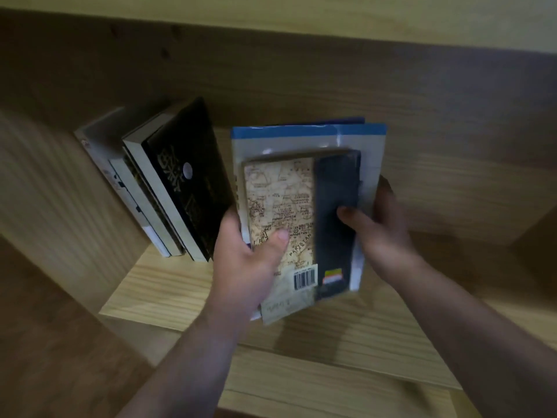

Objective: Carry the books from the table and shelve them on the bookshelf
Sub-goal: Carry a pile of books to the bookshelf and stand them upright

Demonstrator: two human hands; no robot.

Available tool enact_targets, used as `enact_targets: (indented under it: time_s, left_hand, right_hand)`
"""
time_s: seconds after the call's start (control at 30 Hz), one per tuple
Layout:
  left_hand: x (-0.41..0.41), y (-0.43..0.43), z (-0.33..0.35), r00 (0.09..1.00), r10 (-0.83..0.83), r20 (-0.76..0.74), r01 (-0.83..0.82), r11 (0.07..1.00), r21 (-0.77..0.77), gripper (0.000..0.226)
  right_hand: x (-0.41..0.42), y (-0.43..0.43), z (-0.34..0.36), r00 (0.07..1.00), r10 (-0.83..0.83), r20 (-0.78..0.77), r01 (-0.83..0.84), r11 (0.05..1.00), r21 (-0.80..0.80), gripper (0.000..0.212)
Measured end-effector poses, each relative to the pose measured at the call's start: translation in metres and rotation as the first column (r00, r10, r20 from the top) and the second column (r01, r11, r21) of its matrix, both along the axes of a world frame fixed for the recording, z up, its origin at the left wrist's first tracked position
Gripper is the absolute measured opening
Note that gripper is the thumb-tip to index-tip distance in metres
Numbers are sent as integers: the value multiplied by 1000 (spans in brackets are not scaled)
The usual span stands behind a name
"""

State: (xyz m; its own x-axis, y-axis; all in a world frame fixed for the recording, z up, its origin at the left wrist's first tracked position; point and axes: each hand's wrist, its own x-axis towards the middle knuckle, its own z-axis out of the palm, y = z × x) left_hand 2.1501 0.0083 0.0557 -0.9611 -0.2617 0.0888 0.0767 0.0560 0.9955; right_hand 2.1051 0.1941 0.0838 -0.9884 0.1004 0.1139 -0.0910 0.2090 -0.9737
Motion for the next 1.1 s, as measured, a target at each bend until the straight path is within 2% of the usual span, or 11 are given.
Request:
enact_targets:
  time_s: [0.1,0.27,0.33,0.4,0.5,0.6,0.7,0.77,0.93,1.0,1.1]
  left_hand:
    - [7,4,-5,980,159,-123,-171,980,-97,54]
    - [3,0,-16,926,341,-163,-360,927,-107,67]
    - [2,-3,-17,915,369,-167,-390,912,-126,72]
    - [3,-3,-18,925,350,-144,-372,912,-171,74]
    - [8,-7,-25,953,297,-61,-304,932,-199,79]
    - [11,-21,-30,977,212,-17,-209,940,-268,73]
    - [6,-32,-31,989,148,-3,-139,921,-365,72]
    - [0,-37,-31,986,166,-2,-156,922,-353,71]
    - [-16,-61,-27,990,129,48,-102,922,-373,71]
    - [-16,-75,-22,996,53,71,-16,895,-445,51]
    - [-16,-90,-12,998,29,55,12,782,-623,35]
  right_hand:
    - [-14,-12,10,996,76,35,-78,996,53,41]
    - [-18,-44,3,961,13,275,-98,950,296,76]
    - [-10,-59,-7,927,46,372,-122,975,183,60]
    - [-4,-72,-16,902,197,384,-203,979,-26,22]
    - [-6,-86,-26,892,329,309,-271,938,-217,27]
    - [-12,-95,-31,884,382,271,-317,914,-254,33]
    - [-21,-101,-37,897,369,245,-330,925,-186,30]
    - [-26,-104,-43,907,365,211,-348,931,-113,41]
    - [-12,-107,-60,868,459,188,-496,804,328,81]
    - [-10,-115,-67,873,450,190,-488,790,370,102]
    - [-19,-128,-73,886,451,104,-457,815,356,101]
